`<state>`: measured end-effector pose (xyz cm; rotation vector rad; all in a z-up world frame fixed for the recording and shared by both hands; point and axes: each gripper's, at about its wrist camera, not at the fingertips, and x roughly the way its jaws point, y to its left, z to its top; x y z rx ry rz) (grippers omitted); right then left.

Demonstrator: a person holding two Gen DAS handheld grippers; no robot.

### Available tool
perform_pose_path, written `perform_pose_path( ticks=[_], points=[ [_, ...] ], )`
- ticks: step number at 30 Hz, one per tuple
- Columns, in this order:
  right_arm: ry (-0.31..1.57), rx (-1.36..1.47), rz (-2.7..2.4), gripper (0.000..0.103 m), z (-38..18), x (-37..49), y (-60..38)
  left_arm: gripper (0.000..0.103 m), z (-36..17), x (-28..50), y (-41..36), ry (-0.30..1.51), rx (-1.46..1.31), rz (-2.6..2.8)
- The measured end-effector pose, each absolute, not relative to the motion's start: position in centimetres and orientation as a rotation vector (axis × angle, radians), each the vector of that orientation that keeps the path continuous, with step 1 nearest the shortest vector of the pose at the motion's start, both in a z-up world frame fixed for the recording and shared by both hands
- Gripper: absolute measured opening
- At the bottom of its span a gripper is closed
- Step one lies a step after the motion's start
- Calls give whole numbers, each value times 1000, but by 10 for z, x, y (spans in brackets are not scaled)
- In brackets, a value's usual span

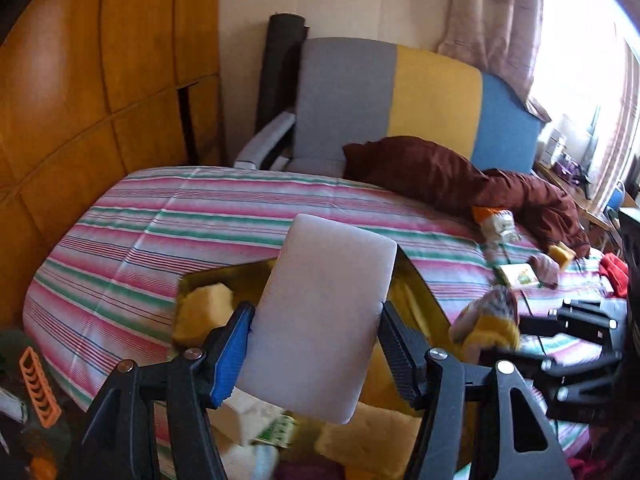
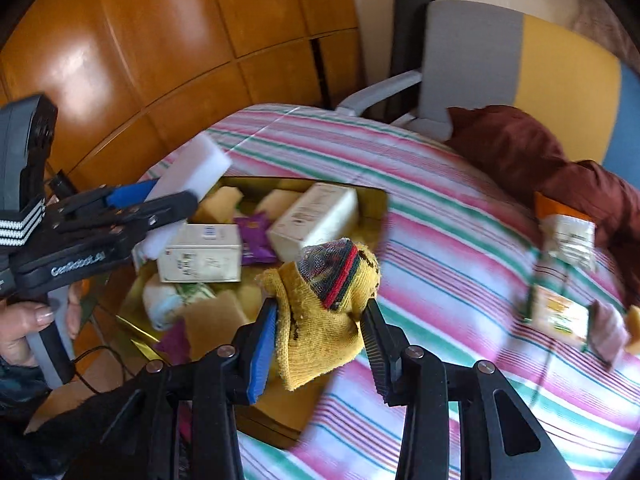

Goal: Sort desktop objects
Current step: 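Carry the white bar and yellow knit sock over the gold tray, then open both tools to drop the bar and sock into the tray, then withdraw both tools from the tray toward the remaining items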

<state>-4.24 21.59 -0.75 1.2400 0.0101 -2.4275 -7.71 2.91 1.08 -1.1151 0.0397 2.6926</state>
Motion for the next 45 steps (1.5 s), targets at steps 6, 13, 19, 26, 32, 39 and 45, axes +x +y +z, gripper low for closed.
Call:
perform_pose_path(
  ticks=[6,13,19,26,32,39,45],
  points=[
    [16,1245,-2397,45,-10,-47,187,63,12,-87,14,36,-1097,2725],
    [-44,1239,-2416,63,-10,-52,178,68,13,-92,11,43,-1094,2742],
    [-56,1244,-2402,65,-14,-49,172,69,10,-91,13,44,-1105,2740],
    [-59,1253,-2427,72,-20,-37,176,81,6,-84,15,32,-1118,2735],
    [-14,1221,-2485,82,-16,-24,180,81,14,-70,18,39,-1085,2746],
    [43,1160,-2576,89,-10,-12,190,81,25,-51,25,63,-1031,2752],
    [146,1053,-2721,103,2,2,203,81,30,-40,32,81,-983,2755]
  ],
)
